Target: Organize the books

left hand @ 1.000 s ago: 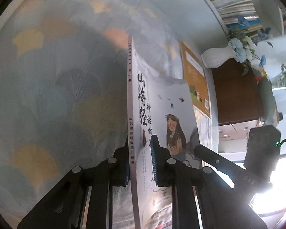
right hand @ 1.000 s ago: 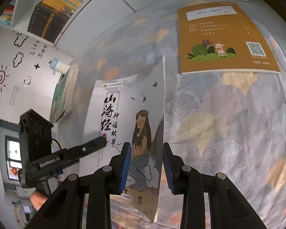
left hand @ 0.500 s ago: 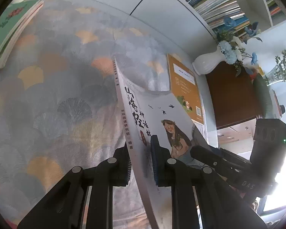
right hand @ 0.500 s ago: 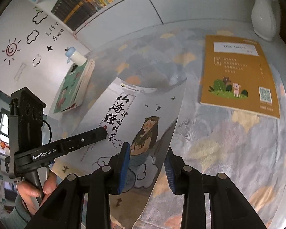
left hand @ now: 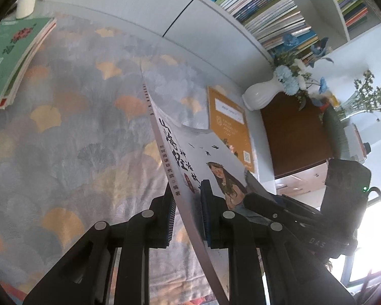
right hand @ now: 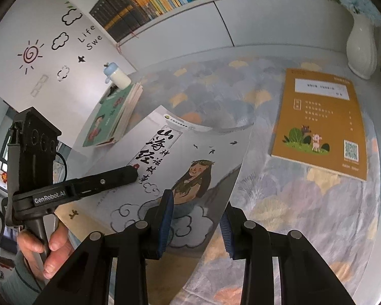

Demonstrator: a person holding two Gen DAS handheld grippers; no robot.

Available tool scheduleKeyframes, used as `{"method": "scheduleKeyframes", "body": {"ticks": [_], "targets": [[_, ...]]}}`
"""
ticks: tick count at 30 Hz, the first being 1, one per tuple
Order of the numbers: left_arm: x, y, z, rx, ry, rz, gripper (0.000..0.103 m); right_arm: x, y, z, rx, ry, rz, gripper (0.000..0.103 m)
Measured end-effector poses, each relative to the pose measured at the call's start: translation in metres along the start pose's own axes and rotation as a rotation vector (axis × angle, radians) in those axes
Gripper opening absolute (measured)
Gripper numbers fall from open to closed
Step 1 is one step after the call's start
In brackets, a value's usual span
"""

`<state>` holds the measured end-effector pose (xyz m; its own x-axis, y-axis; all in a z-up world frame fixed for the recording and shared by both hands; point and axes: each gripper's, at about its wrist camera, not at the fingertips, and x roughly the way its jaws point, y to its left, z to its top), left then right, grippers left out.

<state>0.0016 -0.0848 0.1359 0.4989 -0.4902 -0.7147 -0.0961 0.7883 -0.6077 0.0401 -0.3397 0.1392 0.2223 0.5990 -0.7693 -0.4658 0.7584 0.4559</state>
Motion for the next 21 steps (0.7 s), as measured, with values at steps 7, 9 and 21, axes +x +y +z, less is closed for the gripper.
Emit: {"method": "scheduleKeyframes", "body": {"ticks": [7,9,21], "targets": [[-0.017,-0.003,-0.002,0.019,-0.027,0.013,0.014,-0.002,0.015,0.006,-0.056,-0.011,0.013,0.034],[-0.023,-0.003,-0.003,0.033,-0.036,0.03,0.015,-0.002,0.022,0.009,-0.082,-0.015,0.02,0.035],[-0.083,0.058,0.011,0.025,-0.1,0.025,0.017,0.024,0.116,0.041,-0.239,-0.065,0.021,0.037]]}}
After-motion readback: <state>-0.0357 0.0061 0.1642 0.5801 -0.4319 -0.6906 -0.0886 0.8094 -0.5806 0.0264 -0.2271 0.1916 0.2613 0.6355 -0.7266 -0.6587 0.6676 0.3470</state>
